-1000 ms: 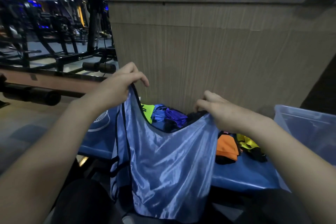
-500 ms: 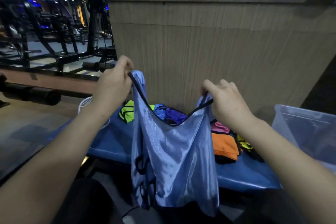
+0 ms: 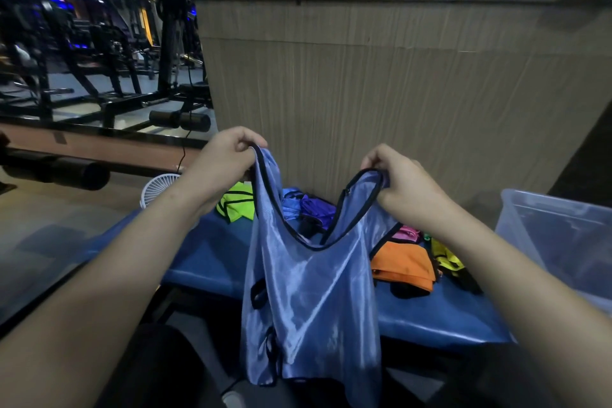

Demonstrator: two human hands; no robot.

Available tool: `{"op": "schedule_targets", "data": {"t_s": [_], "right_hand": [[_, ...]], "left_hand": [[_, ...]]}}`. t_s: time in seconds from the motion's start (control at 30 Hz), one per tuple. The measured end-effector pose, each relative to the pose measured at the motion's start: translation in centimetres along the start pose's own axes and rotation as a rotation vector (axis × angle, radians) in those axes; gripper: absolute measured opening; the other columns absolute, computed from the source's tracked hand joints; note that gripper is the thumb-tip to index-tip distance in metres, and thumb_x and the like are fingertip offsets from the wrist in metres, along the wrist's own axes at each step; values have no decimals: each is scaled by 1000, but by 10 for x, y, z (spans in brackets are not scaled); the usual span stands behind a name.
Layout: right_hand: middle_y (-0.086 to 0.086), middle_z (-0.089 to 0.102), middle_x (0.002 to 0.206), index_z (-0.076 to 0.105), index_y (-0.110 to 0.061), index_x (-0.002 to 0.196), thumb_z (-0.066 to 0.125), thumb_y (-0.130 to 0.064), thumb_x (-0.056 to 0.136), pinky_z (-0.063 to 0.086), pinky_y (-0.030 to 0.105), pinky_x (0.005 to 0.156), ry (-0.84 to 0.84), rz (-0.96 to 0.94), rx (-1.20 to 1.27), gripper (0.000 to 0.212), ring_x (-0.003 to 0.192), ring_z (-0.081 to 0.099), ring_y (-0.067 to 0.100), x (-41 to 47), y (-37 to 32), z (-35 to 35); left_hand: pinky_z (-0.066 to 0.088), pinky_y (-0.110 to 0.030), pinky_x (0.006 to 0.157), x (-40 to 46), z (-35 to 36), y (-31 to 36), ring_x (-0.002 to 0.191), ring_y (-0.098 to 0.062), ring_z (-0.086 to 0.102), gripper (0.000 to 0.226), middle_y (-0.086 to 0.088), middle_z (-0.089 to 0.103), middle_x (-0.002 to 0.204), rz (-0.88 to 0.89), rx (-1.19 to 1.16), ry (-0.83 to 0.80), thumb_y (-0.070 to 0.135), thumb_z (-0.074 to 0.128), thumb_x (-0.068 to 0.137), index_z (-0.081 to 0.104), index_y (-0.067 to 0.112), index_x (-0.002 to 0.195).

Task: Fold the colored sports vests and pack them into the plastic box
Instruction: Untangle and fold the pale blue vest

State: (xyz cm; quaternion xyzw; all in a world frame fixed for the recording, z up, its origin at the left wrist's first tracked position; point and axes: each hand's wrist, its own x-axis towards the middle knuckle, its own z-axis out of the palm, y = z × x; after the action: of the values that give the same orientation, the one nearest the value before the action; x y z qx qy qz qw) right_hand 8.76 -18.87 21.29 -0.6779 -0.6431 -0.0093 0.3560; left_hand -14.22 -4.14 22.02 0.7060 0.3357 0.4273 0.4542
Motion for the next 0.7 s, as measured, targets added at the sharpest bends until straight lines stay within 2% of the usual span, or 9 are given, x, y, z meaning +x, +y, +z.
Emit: {"op": "schedule_targets", "data": {"t_s": [0.07, 0.17, 0.27, 0.33, 0.4, 0.53, 0.6, 0.7], "right_hand": [[-2, 69, 85, 56, -18, 95, 52, 9, 78, 51, 39, 75, -18, 1, 28, 32, 86, 64, 17, 0, -1, 3], [-7, 68, 85, 56, -20, 93, 52, 9, 78, 49, 32, 73, -51, -10, 14, 33, 85, 63, 11, 0, -2, 6], [-10, 66, 86, 56, -22, 94, 54, 7, 78, 47, 28, 72, -111, -15, -13, 33, 83, 60, 6, 0, -3, 10], [-8, 66, 88, 56, -21, 95, 54, 7, 78, 46, 26, 71, -151, -14, -20, 33, 84, 60, 8, -1, -3, 11], [-7, 66, 89, 56, -20, 96, 54, 6, 78, 44, 24, 71, -196, -5, -27, 32, 85, 59, 11, -3, -4, 11], [-1, 65, 92, 55, -18, 99, 57, 0, 77, 46, 31, 72, -297, 34, -33, 29, 86, 59, 16, -6, -7, 12], [1, 64, 95, 54, -17, 104, 61, -2, 77, 45, 29, 69, -361, 54, -22, 32, 86, 59, 16, -7, -10, 11], [4, 61, 101, 49, -23, 112, 65, -9, 80, 43, 33, 67, -502, 88, 1, 39, 82, 54, 16, -10, -11, 11]], "left_hand": [[46, -23, 55, -1, 2, 0, 69, -16, 56, 38, -5, 63, 84, 36, 58, -33, -15, 36, 89, 58, 16, 90], [40, -17, 54, -3, 5, 1, 66, -7, 54, 40, -2, 66, 93, 102, 172, -86, -13, 38, 85, 60, 19, 96], [43, -27, 59, -5, 8, 0, 65, -15, 57, 38, 3, 69, 86, 112, 283, -181, -7, 45, 90, 61, 25, 103], [44, -32, 62, -6, 10, 0, 66, -14, 58, 39, 4, 71, 84, 130, 379, -233, -3, 45, 92, 61, 30, 106], [46, -29, 65, -9, 14, 3, 67, -8, 60, 36, 1, 73, 86, 140, 423, -262, 0, 45, 92, 61, 29, 107], [36, -14, 49, -16, 20, 11, 50, -1, 48, 37, 4, 67, 75, 108, 401, -368, -3, 44, 88, 62, 24, 106], [35, -13, 50, -18, 19, 11, 53, -3, 46, 39, 5, 61, 75, 117, 405, -422, -6, 46, 87, 63, 24, 106], [35, -12, 54, -18, 19, 9, 60, -4, 42, 45, 4, 51, 77, 134, 345, -465, -14, 52, 83, 67, 21, 106]]}}
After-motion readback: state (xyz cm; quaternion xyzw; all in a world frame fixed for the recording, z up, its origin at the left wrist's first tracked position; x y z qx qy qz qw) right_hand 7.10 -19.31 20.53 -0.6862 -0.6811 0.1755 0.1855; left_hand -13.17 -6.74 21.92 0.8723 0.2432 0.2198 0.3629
